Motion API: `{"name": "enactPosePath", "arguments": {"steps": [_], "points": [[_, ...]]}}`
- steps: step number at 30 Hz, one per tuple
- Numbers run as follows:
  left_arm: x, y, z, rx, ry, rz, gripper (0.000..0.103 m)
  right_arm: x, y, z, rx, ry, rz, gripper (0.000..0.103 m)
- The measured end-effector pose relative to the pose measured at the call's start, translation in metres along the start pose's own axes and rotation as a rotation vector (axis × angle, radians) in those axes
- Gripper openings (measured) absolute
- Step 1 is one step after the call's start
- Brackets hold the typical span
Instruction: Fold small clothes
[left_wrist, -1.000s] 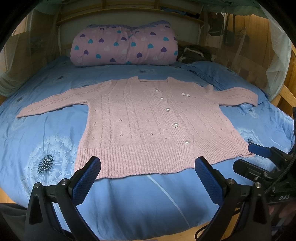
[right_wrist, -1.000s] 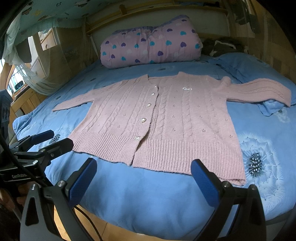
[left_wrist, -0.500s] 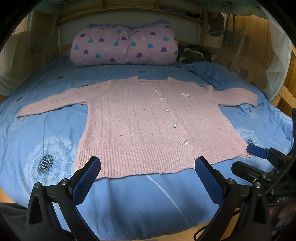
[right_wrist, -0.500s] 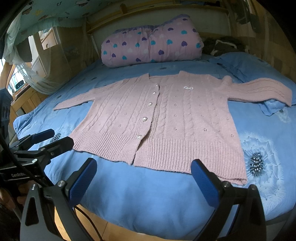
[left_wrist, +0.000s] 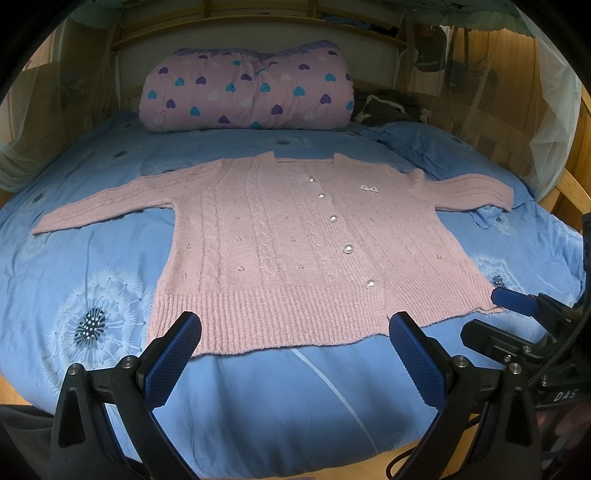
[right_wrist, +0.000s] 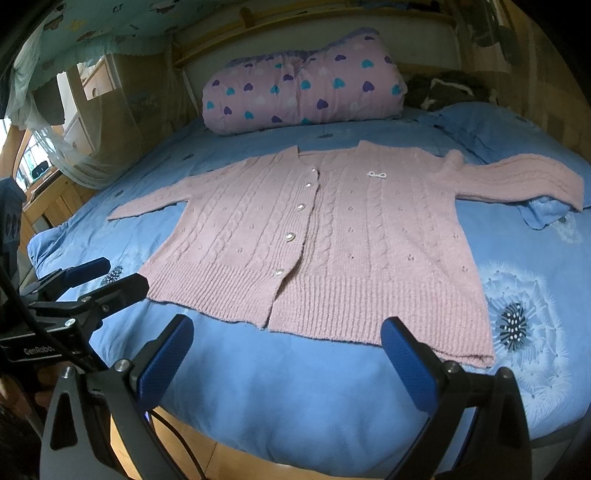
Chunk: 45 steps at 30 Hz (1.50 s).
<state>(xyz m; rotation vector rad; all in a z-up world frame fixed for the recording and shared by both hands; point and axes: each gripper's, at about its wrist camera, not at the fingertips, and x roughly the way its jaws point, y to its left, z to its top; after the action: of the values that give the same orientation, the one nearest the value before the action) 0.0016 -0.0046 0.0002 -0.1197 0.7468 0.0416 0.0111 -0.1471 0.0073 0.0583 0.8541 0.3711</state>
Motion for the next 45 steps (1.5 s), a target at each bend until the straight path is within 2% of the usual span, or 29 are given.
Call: {"name": "enactPosePath", "arguments": {"steps": [17,20,23,27,29,32,36,38,41,45], "points": [[-0.003,0.001,0.000,-0.011,0.003,0.004,0.099,0.001,0.005,-0.007,0.002,0.002,-0.001,0.103],[0.000,0.002,0.000,-0.026,0.021,0.024,0.099,0.004,0.002,-0.005,-0.001,0.003,0.002,0.103],[0.008,0.008,0.001,-0.065,0.072,-0.006,0.099,0.009,0.009,-0.007,-0.012,-0.002,0.008,0.103],[0.010,0.013,0.000,-0.060,0.065,0.010,0.099,0.018,0.024,-0.006,-0.060,0.007,0.023,0.103],[0.009,0.013,0.002,-0.048,0.046,0.043,0.099,0.019,0.027,0.002,-0.085,0.005,0.026,0.103],[0.011,0.018,0.007,-0.061,0.038,0.053,0.099,0.022,0.032,0.012,-0.106,0.002,0.038,0.103],[0.012,0.032,0.020,-0.099,0.030,0.025,0.099,0.030,0.031,0.035,-0.116,0.008,0.060,0.103],[0.011,0.041,0.028,-0.120,0.011,0.027,0.099,0.030,0.032,0.048,-0.133,-0.018,0.056,0.103],[0.011,0.064,0.046,-0.147,-0.029,0.088,0.099,0.034,0.030,0.069,-0.155,-0.029,0.062,0.103],[0.024,0.104,0.071,-0.183,-0.025,0.163,0.099,0.041,0.018,0.105,-0.129,-0.054,0.080,0.103]]}}
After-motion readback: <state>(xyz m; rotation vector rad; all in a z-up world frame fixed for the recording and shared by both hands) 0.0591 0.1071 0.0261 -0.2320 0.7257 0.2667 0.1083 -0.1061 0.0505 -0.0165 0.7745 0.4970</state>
